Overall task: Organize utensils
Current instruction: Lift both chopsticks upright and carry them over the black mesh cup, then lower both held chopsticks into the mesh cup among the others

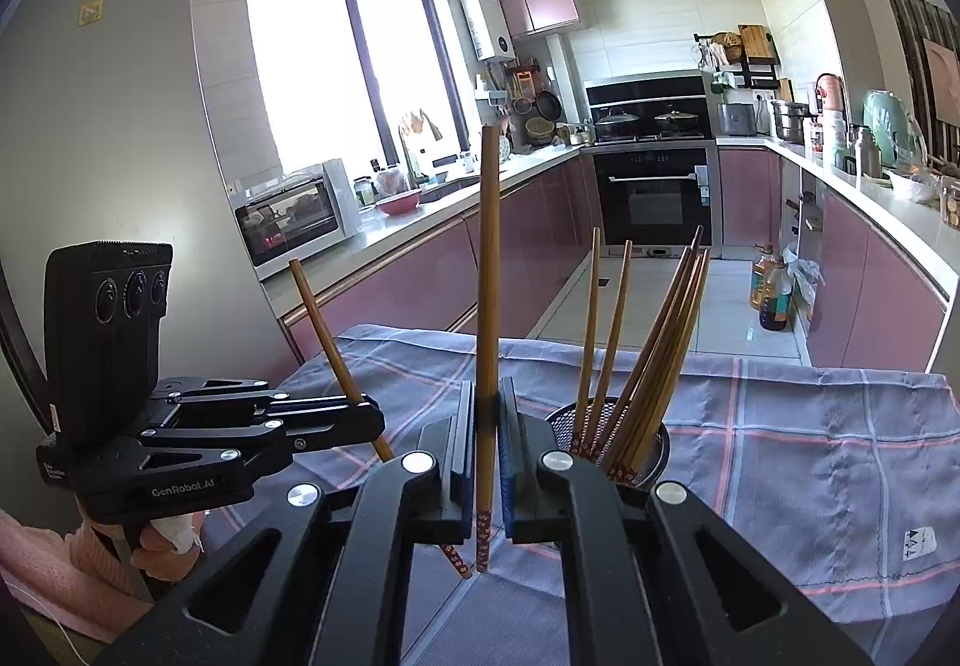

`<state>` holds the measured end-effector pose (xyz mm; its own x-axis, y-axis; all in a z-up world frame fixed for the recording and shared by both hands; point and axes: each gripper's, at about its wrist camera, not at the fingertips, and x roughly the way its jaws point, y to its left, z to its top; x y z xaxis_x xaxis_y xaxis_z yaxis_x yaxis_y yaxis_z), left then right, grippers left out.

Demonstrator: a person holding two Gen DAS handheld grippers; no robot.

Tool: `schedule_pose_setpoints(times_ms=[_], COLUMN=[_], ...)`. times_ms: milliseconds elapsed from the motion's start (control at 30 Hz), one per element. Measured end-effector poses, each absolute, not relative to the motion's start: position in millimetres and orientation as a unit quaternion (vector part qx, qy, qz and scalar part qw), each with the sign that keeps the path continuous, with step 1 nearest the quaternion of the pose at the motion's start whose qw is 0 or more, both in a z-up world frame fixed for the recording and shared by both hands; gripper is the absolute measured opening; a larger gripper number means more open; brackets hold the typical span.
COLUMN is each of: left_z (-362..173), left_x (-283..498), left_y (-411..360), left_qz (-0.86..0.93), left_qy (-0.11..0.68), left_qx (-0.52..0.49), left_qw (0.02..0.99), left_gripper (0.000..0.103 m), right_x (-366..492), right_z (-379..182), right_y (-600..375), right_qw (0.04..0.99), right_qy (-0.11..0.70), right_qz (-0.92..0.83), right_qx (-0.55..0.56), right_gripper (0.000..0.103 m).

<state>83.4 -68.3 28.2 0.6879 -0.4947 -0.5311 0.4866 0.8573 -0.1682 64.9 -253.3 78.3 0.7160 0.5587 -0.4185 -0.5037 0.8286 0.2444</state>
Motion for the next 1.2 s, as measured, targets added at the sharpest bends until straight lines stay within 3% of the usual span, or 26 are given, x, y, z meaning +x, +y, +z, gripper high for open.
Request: schedule_pose_setpoints(times_ms=[1200], left_z=[46.9], left_x=[86.6], left_y=[-78.4], left_qz=[-0.271], left_qy=[0.277], left_qx=[0.002], left_qw=[0.922], left_gripper=[0.008], right_x=[75.4], right_z=[86.0], right_y=[-260.5], right_qw=[0.926], right_qy=[0.233], right_qz=[0.29], right_qx=[0.057], right_gripper=[0.006])
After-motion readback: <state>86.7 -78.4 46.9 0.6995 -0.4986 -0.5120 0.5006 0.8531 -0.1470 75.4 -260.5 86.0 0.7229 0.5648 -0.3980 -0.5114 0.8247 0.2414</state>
